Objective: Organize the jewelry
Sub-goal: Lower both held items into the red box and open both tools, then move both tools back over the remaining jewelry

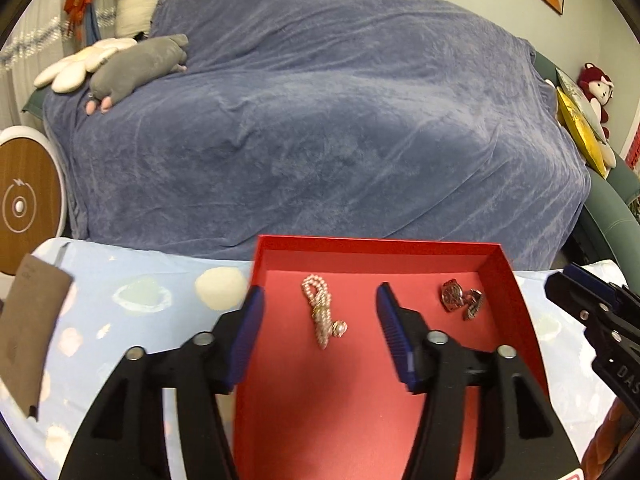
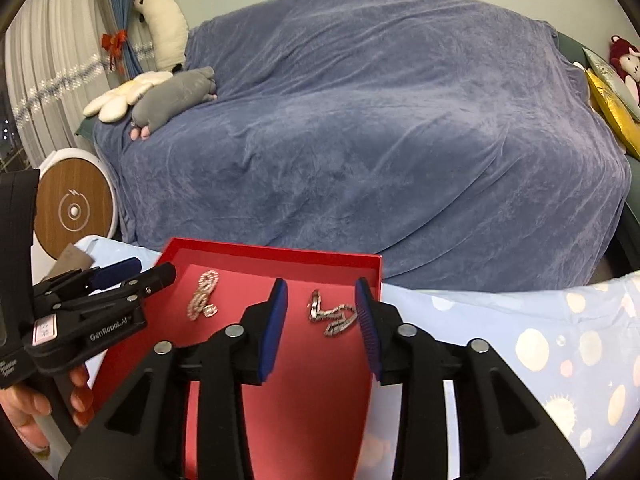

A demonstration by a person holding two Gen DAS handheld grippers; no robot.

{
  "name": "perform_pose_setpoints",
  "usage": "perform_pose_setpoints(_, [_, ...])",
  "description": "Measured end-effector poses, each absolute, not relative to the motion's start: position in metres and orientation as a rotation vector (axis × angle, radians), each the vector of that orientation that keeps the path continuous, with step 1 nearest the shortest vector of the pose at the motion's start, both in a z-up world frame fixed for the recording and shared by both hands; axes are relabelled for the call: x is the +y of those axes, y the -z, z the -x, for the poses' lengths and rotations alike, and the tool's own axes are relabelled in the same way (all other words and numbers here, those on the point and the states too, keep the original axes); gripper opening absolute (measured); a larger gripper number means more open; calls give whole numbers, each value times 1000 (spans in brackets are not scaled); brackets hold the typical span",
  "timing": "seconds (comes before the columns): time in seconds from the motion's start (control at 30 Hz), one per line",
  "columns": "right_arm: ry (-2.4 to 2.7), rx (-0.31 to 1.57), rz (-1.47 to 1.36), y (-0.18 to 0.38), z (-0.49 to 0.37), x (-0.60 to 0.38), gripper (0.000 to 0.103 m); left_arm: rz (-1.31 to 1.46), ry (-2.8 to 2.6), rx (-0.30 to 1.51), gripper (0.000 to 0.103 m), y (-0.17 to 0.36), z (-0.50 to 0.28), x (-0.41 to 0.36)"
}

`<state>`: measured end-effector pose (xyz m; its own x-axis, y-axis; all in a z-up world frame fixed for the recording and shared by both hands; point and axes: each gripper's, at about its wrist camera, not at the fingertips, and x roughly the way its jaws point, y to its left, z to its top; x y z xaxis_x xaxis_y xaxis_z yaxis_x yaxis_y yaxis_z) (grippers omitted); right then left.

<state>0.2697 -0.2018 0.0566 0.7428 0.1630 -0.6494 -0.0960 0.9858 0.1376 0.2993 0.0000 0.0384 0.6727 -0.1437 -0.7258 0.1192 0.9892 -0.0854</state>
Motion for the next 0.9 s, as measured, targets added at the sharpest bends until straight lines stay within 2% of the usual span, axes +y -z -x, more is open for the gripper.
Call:
perform_pose_setpoints(0.07, [-150, 710, -98, -68, -239, -204, 38, 54, 148, 809, 66, -50, -275, 11])
perform_pose_setpoints(0.13, [-155, 707, -87, -77, -208, -204, 45, 70, 148, 809, 66, -59, -251, 23])
perform_pose_setpoints(0.4, [-185, 760, -134, -80, -94, -212, 46, -5, 108, 869, 67, -51, -143, 52])
perform_pose_setpoints(0.6, [-158, 849, -195, -36, -43, -218, 47, 27, 112, 925, 67, -24, -80, 63])
perform_pose_setpoints(0.8, [-183, 923, -183, 1, -37, -195, 47, 53, 107, 932, 67, 1, -54, 57])
perform_pose_setpoints(0.9, [-213, 949, -156, 16, -38, -179, 39, 8, 102, 937, 67, 12, -52, 53])
